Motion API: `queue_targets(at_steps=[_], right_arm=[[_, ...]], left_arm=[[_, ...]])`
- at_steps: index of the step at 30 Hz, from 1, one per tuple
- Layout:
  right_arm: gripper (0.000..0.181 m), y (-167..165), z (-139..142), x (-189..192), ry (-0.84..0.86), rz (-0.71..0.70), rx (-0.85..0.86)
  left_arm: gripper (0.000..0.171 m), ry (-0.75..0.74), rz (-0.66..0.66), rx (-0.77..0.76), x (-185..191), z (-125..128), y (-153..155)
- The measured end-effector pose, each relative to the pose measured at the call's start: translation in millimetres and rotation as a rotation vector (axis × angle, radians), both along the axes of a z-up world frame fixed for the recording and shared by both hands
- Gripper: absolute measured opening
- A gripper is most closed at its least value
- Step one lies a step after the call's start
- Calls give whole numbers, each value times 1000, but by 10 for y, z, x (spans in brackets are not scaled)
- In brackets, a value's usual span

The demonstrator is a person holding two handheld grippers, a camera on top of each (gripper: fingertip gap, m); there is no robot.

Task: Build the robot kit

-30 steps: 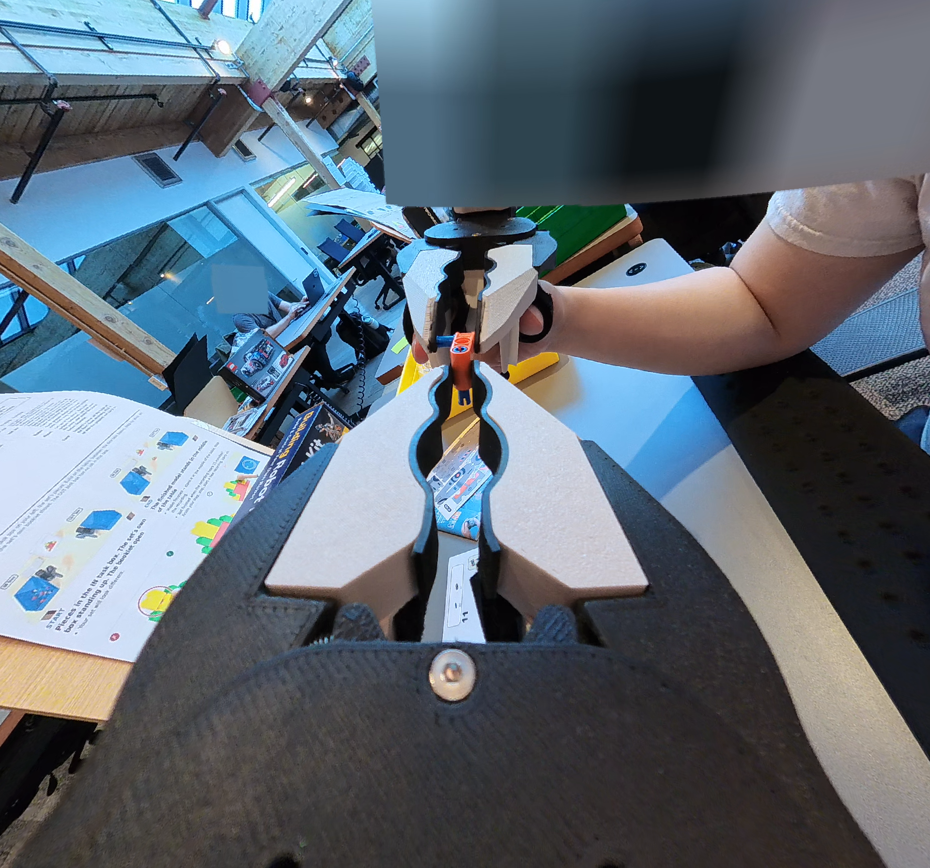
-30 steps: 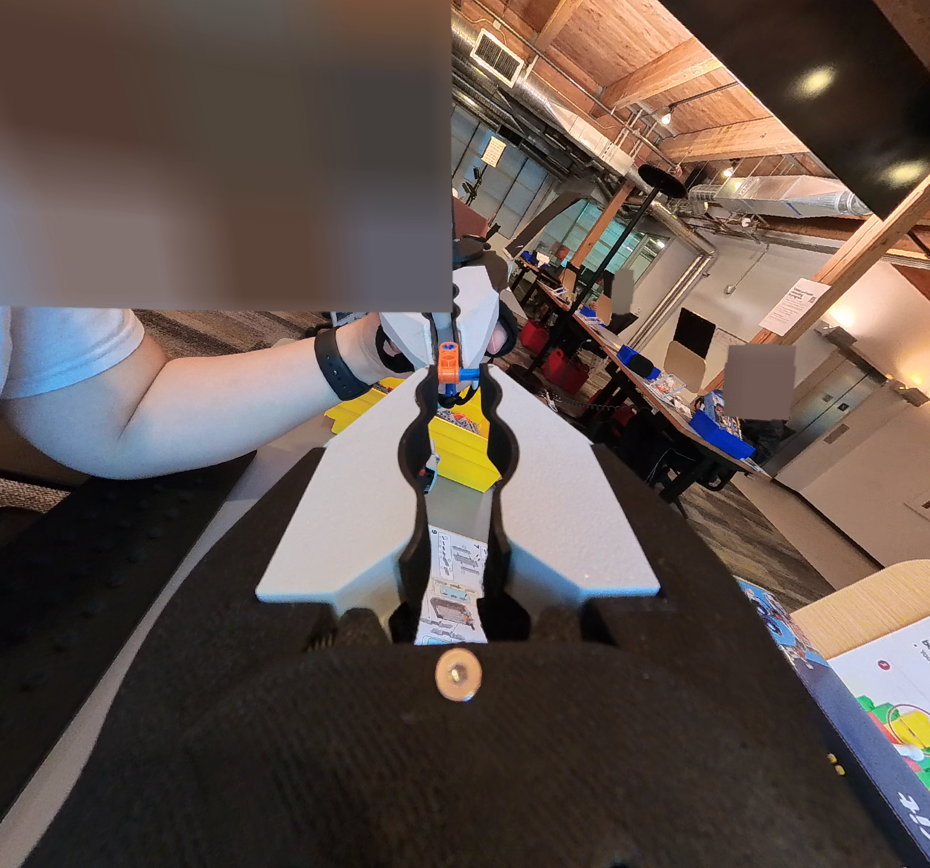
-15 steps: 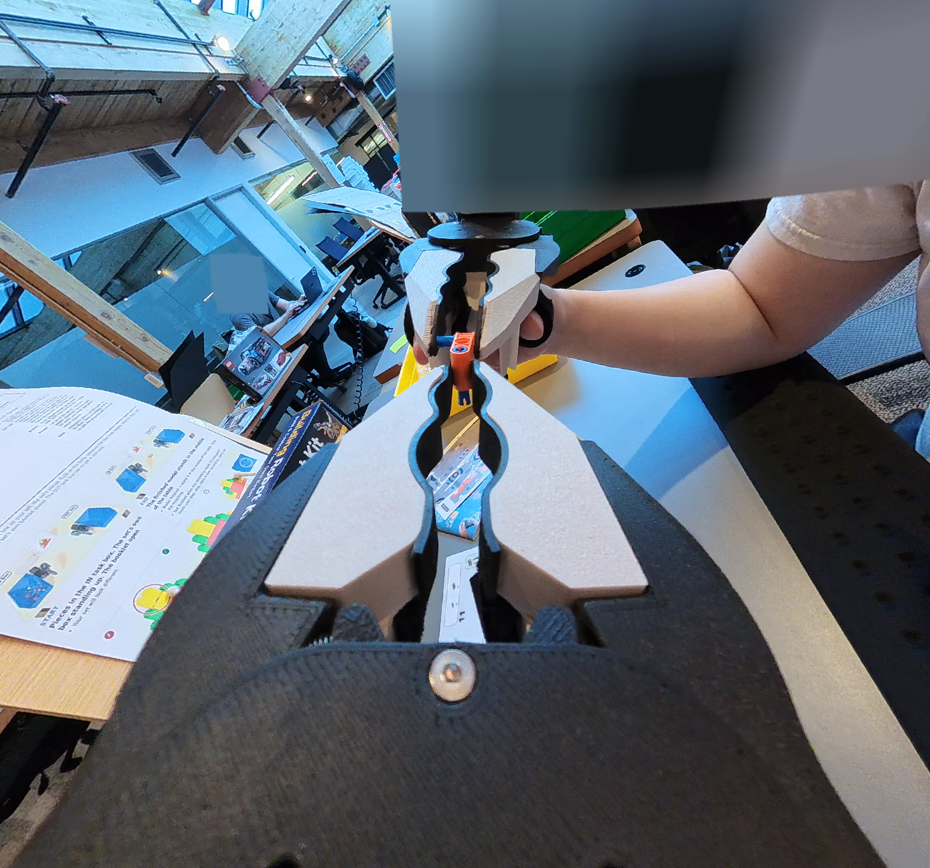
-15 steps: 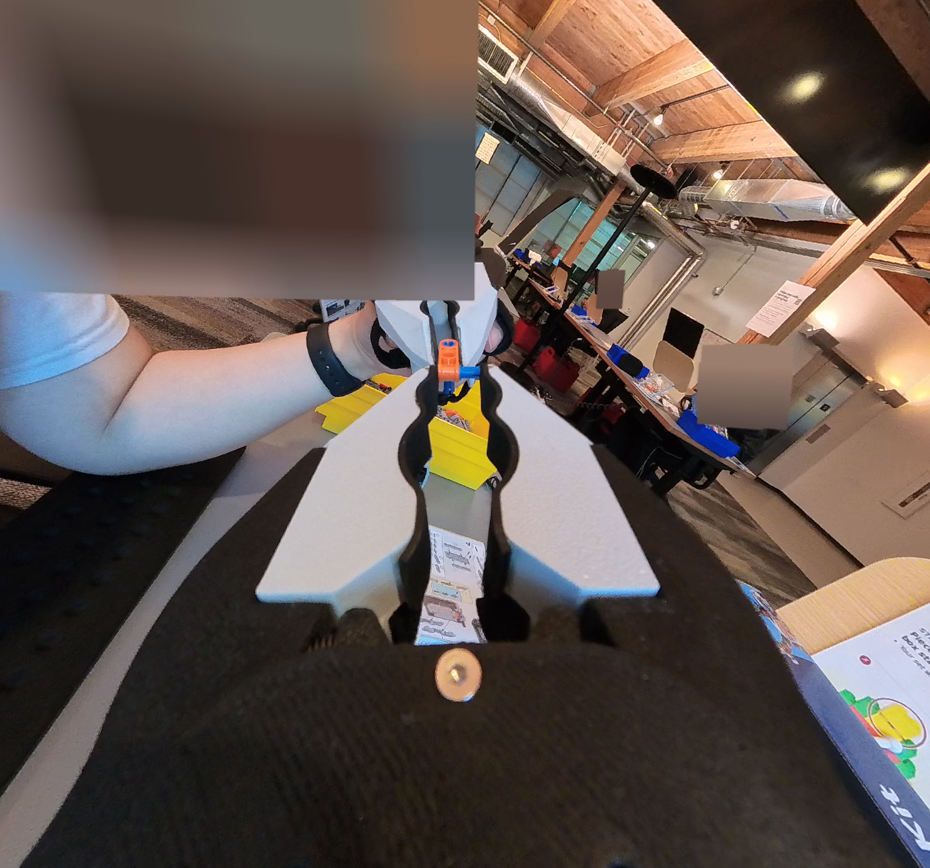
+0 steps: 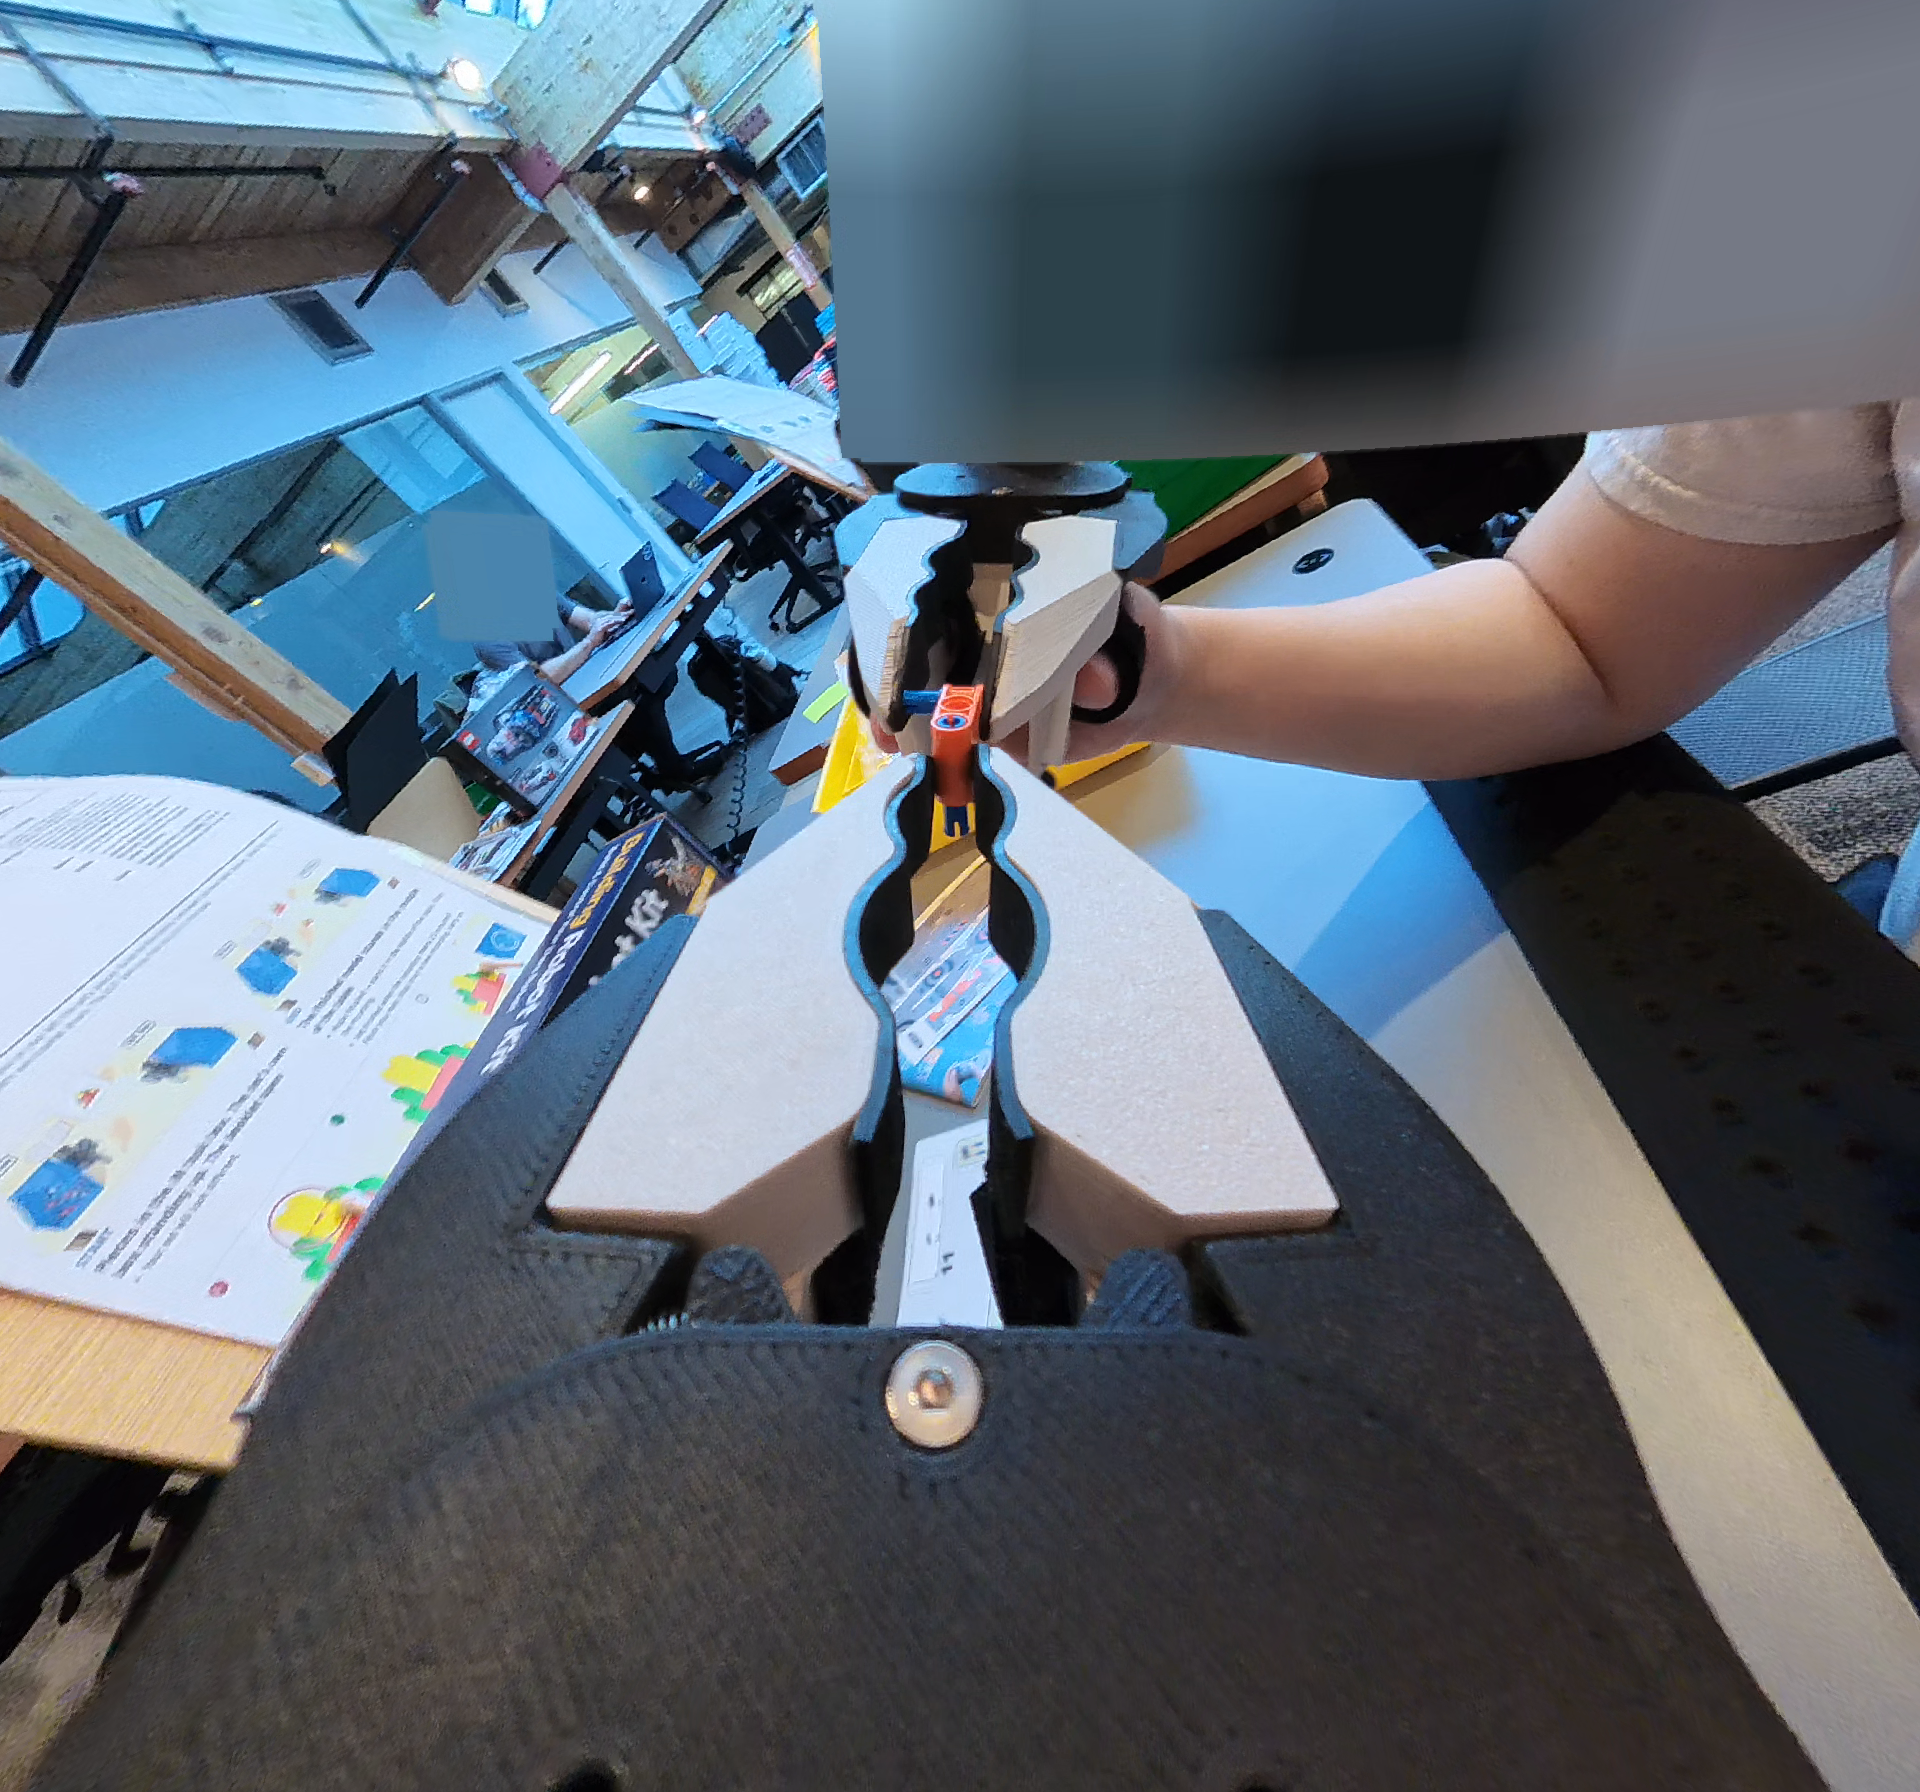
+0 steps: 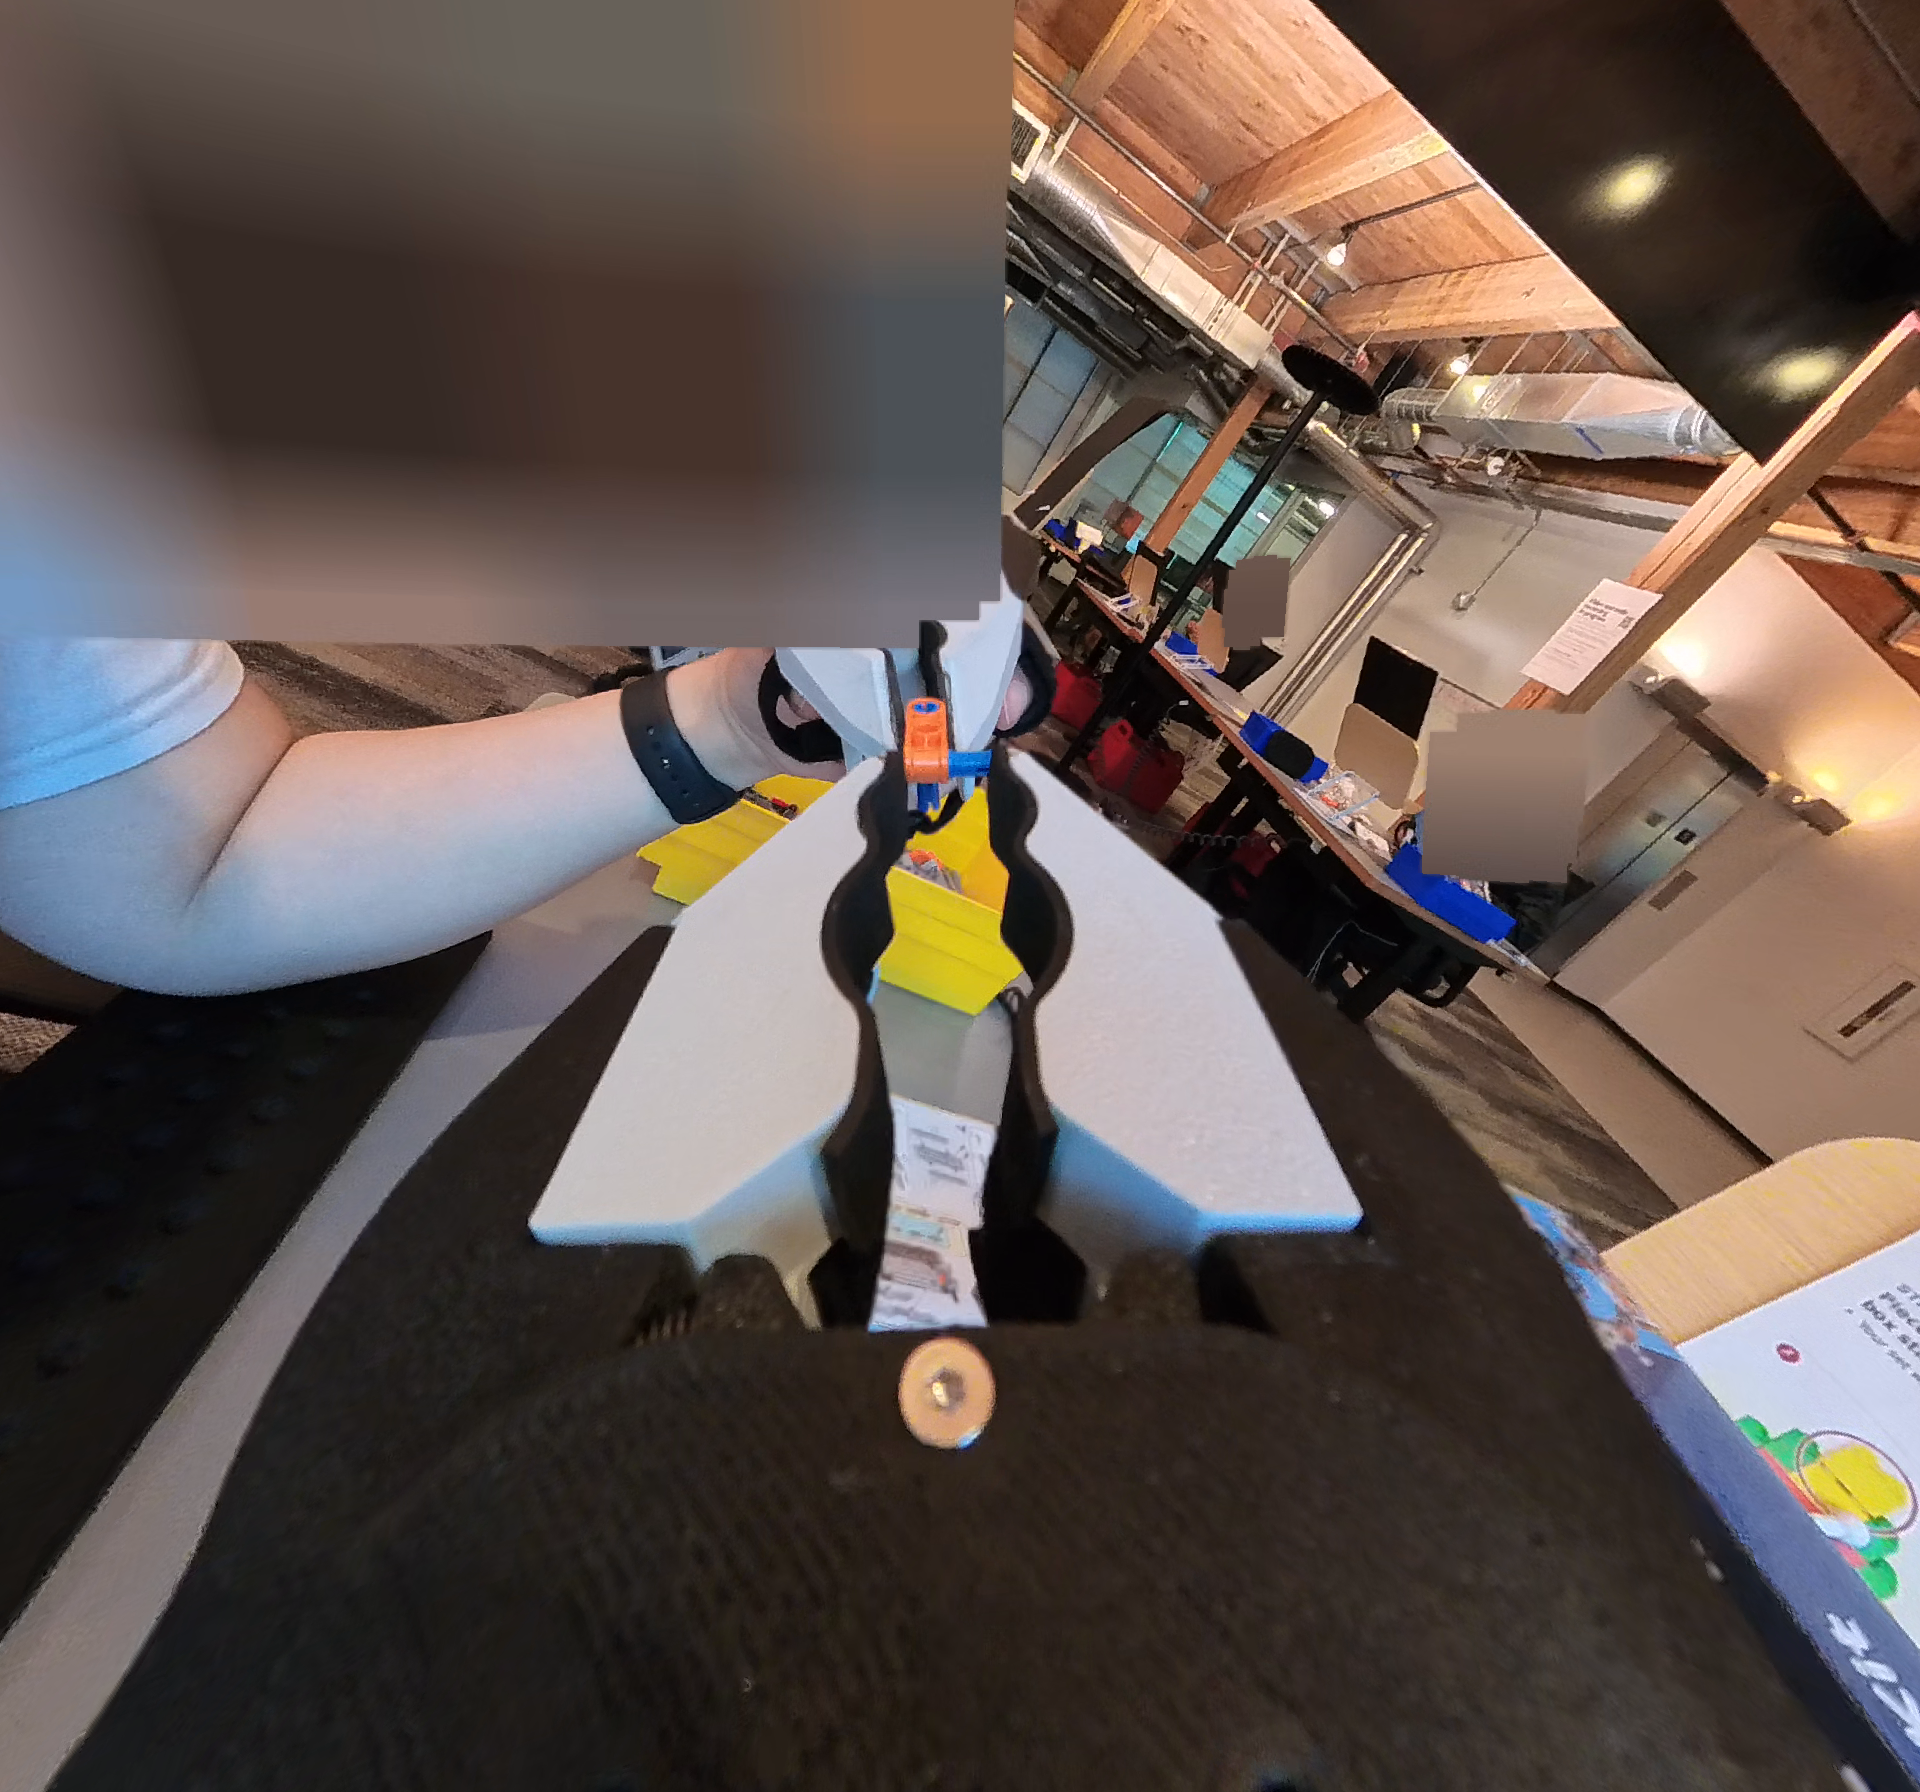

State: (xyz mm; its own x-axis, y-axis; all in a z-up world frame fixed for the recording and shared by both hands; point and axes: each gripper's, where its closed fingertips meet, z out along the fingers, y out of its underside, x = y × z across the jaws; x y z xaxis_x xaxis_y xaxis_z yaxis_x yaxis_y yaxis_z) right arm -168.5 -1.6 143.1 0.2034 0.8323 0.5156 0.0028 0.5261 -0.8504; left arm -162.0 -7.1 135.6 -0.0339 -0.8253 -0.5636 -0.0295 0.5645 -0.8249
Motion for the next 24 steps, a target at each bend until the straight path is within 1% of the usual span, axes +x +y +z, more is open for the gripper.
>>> queue_targets(at_steps=[3, 6, 9, 14, 16, 17, 19, 20, 21, 22, 24], right_arm=[[14, 24, -6, -18, 1, 26, -80], [15, 65, -30, -15, -8, 5, -73], [15, 49, -16, -10, 10, 20, -70], [14, 52, -44, -5, 3, 3, -21], [15, 106, -14, -4, 32, 9, -96], [15, 144, -9, -4, 47, 16, -144], [15, 205, -54, -4, 45, 30, -202], [23, 245, -69, 6, 45, 13, -196], [34, 284, -68, 22, 48, -23, -153], [39, 310, -91, 34, 27, -74, -73], [40, 339, -240, 23, -106, -195, 147]], left_arm=[[5, 5, 4, -14, -13, -12, 27], [5, 14, 10, -20, -9, -35, 53], [5, 7, -1, -31, -3, -22, 44], [5, 17, -10, -47, -1, -44, 54], [5, -2, 11, -88, 0, -14, 121], [5, 4, 11, -136, 0, -20, 152], [5, 51, -3, -288, 2, -83, 207], [5, 79, -18, -376, 7, -124, 225], [5, 102, -40, -467, 14, -159, 236], [5, 112, -56, -556, 22, -178, 262], [5, 104, -94, -729, 48, -183, 326]])
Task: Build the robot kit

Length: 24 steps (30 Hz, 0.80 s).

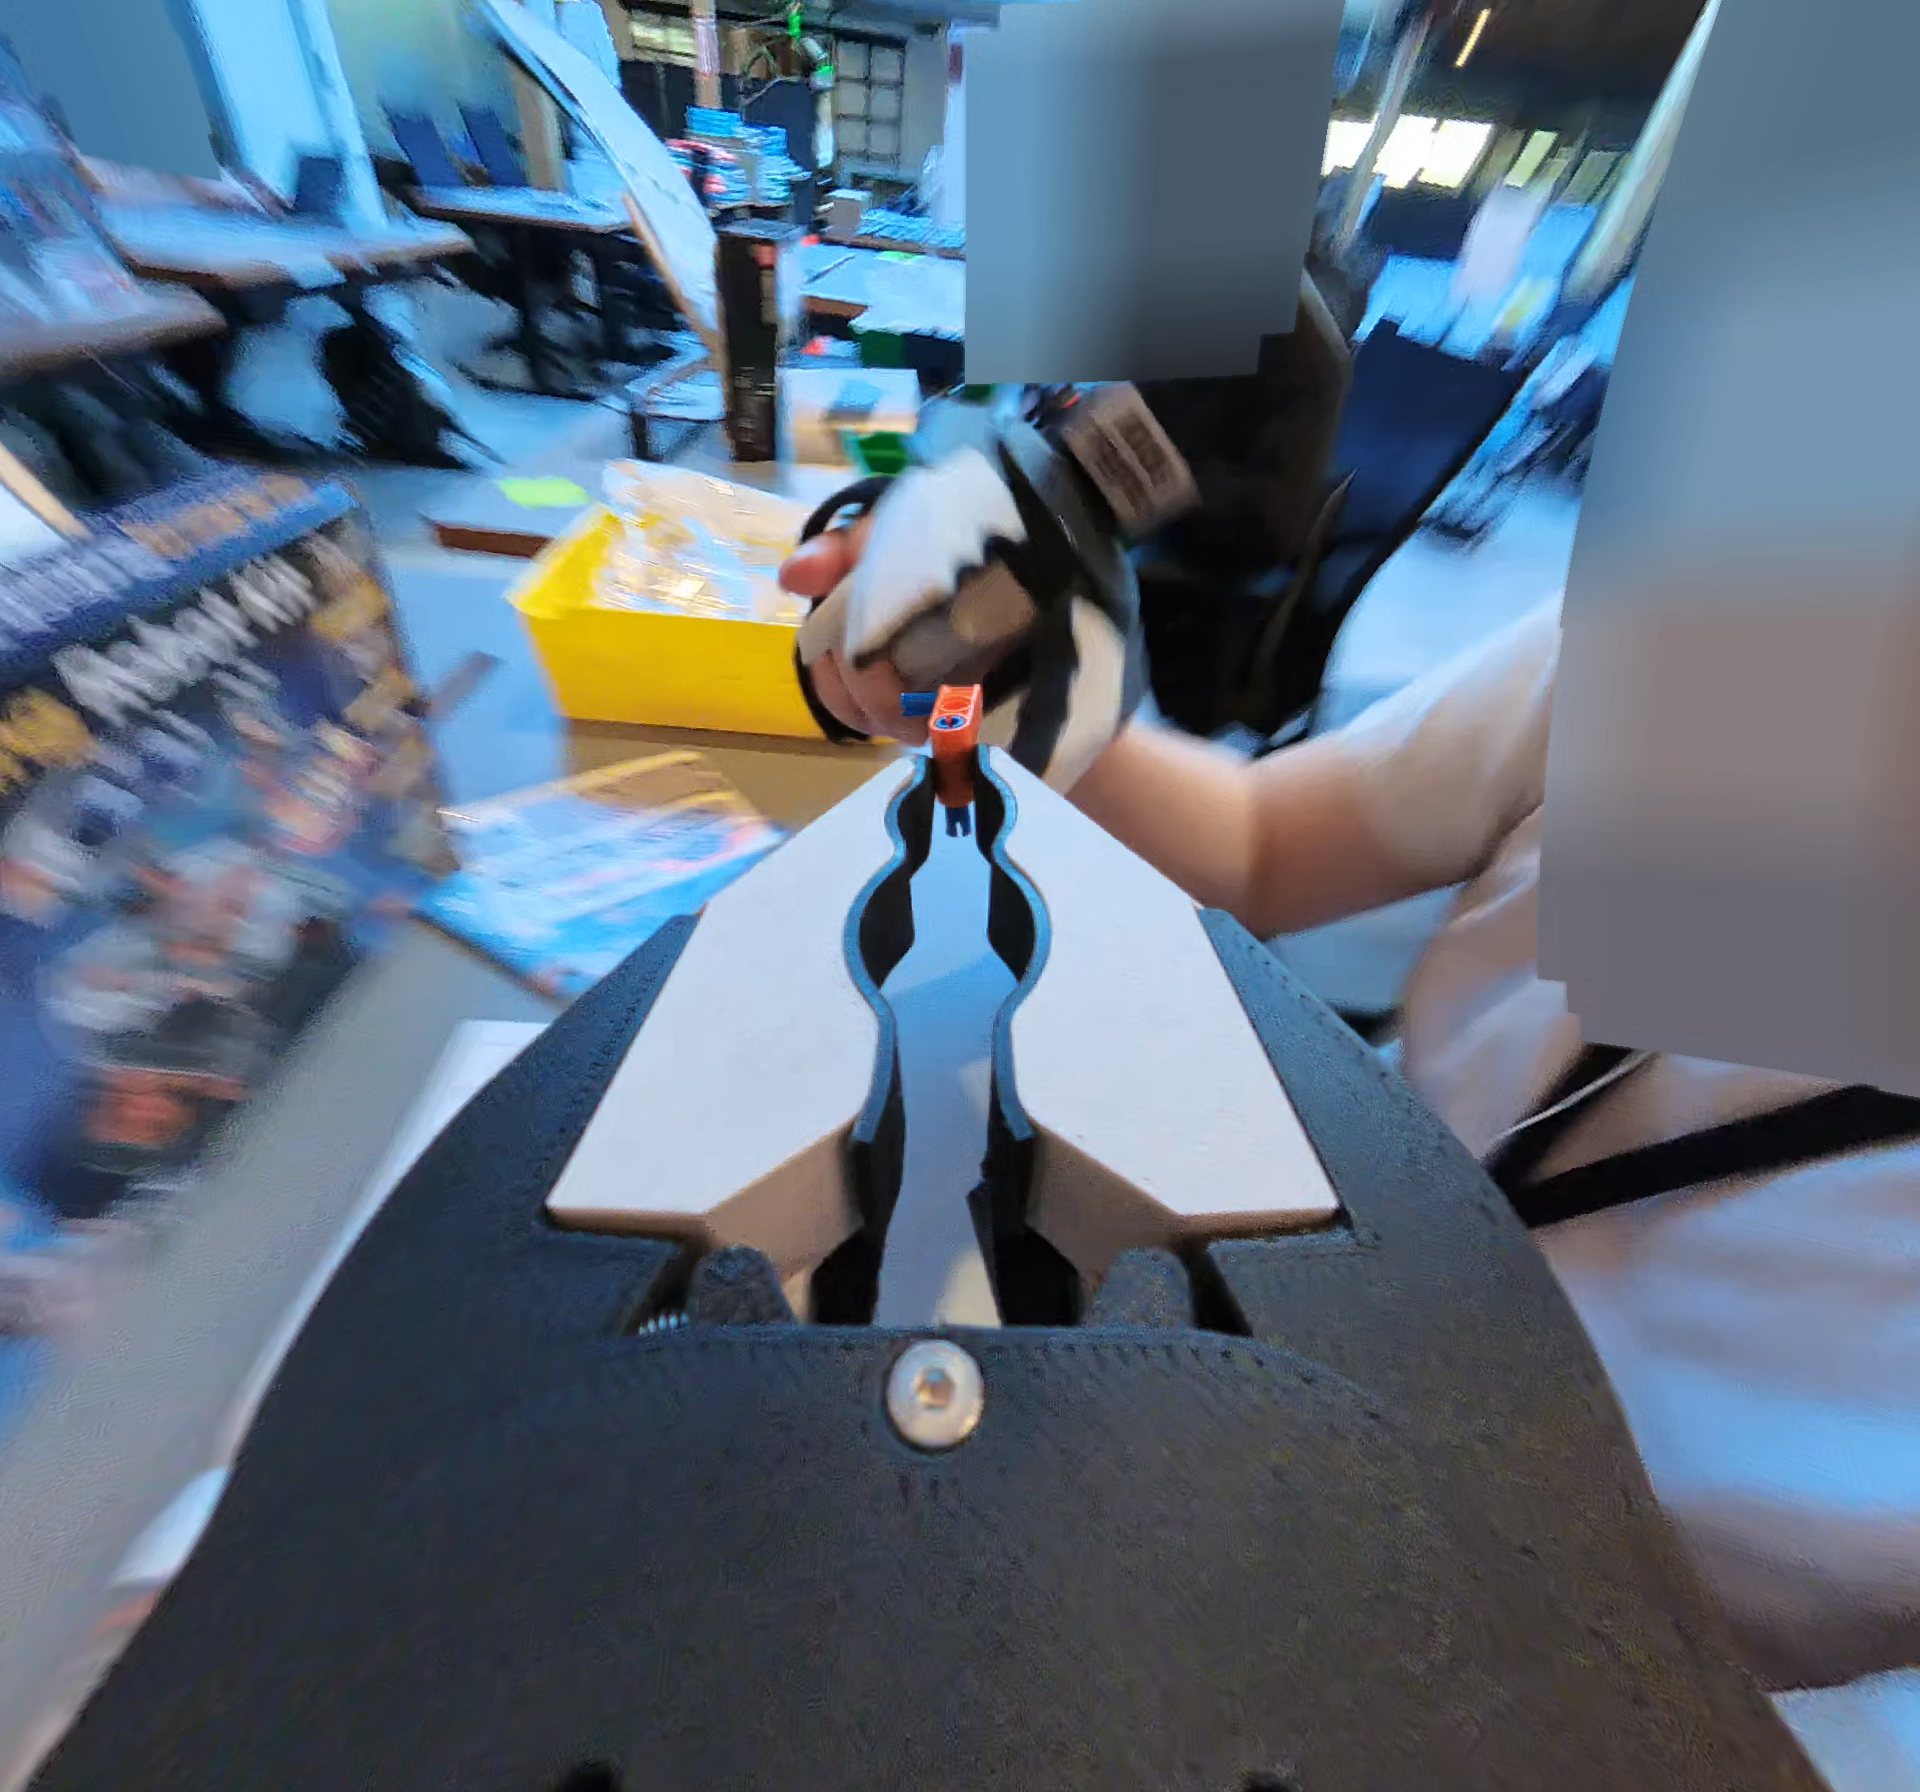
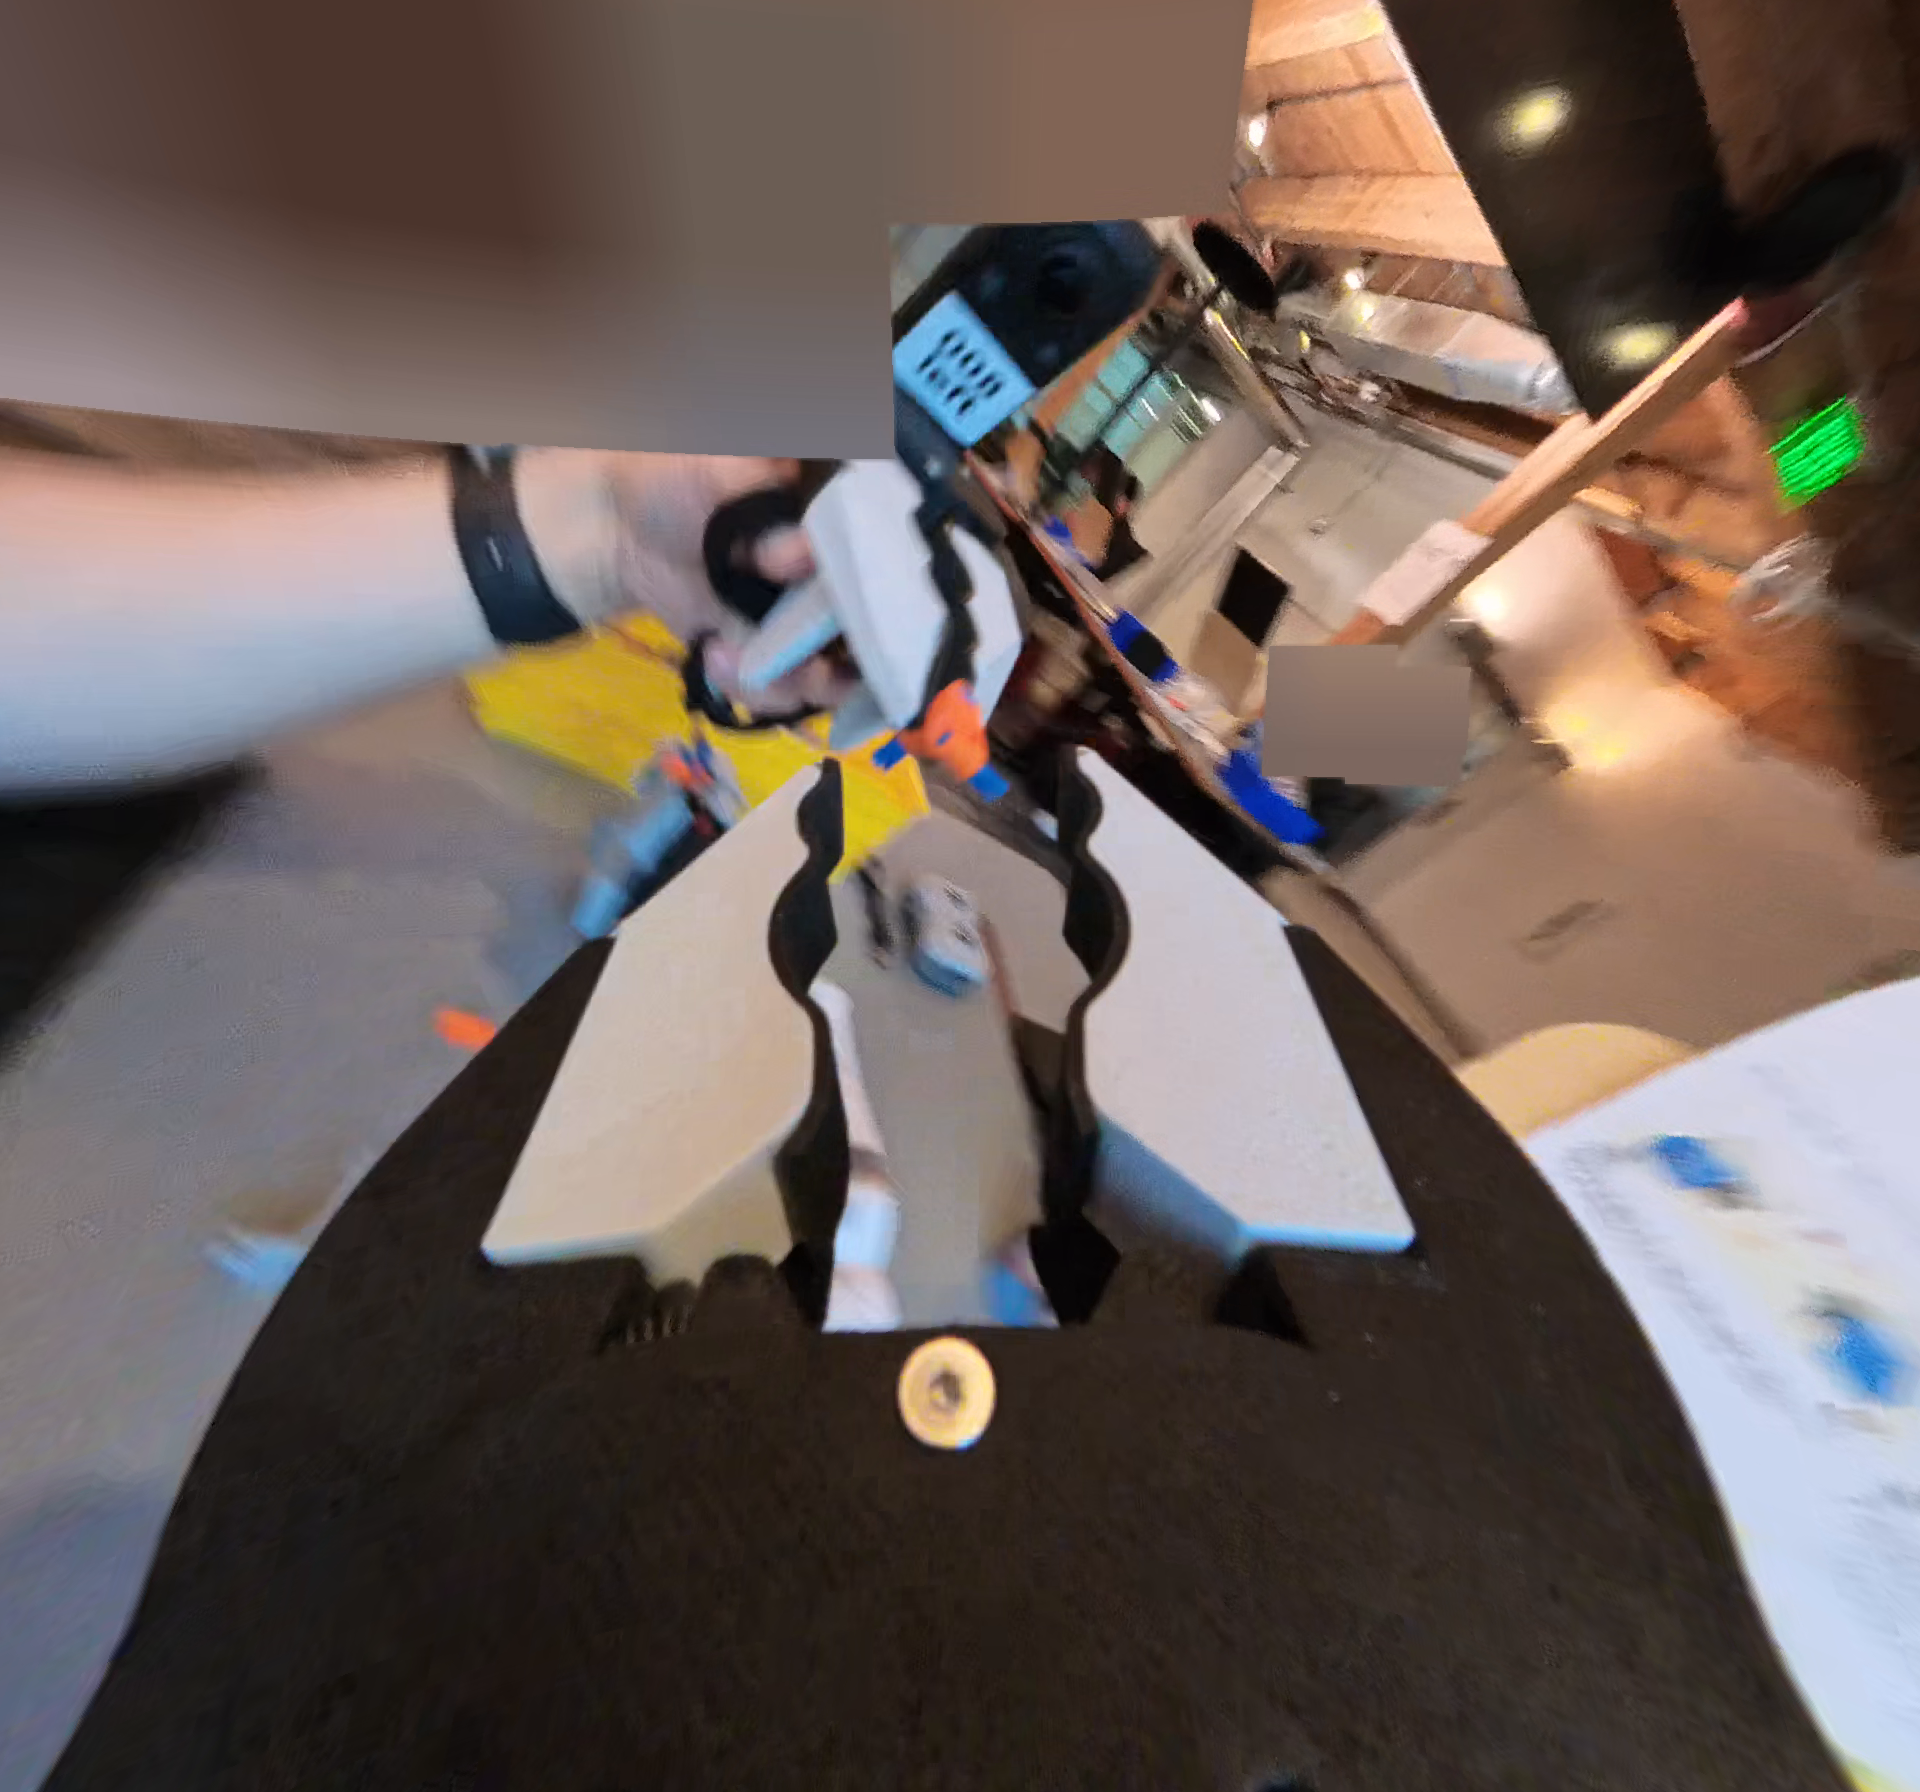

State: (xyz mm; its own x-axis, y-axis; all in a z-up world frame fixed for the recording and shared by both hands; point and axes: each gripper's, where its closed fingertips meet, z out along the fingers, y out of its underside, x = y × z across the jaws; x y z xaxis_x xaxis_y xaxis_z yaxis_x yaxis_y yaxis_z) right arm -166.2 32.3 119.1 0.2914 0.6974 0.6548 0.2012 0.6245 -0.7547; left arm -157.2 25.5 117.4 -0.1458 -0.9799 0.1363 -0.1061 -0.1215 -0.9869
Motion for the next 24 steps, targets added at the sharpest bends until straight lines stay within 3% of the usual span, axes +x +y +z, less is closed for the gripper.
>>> queue_targets(at_steps=[3, 5, 8, 20, 21, 23, 24], right_arm=[[39, 115, -132, -24, -151, -174, 218], [36, 137, -125, -55, -154, -213, 266], [25, 151, -184, -65, -194, -220, 262], [24, 204, -275, -84, -240, -233, 179], [25, 205, -272, -100, -233, -230, 167], [50, 200, -212, -109, -191, -227, 174], [51, 191, -211, -94, -187, -213, 166]], left_arm=[[4, -14, -40, -197, 58, -28, 75], [4, 18, -24, -225, 109, -116, 133], [5, 58, -15, -209, 143, -192, 138], [5, 80, -18, -235, 98, -245, 167], [5, 77, -29, -236, 68, -248, 167], [5, 66, 2, -227, -31, -282, 276], [5, 45, 24, -235, -97, -294, 361]])
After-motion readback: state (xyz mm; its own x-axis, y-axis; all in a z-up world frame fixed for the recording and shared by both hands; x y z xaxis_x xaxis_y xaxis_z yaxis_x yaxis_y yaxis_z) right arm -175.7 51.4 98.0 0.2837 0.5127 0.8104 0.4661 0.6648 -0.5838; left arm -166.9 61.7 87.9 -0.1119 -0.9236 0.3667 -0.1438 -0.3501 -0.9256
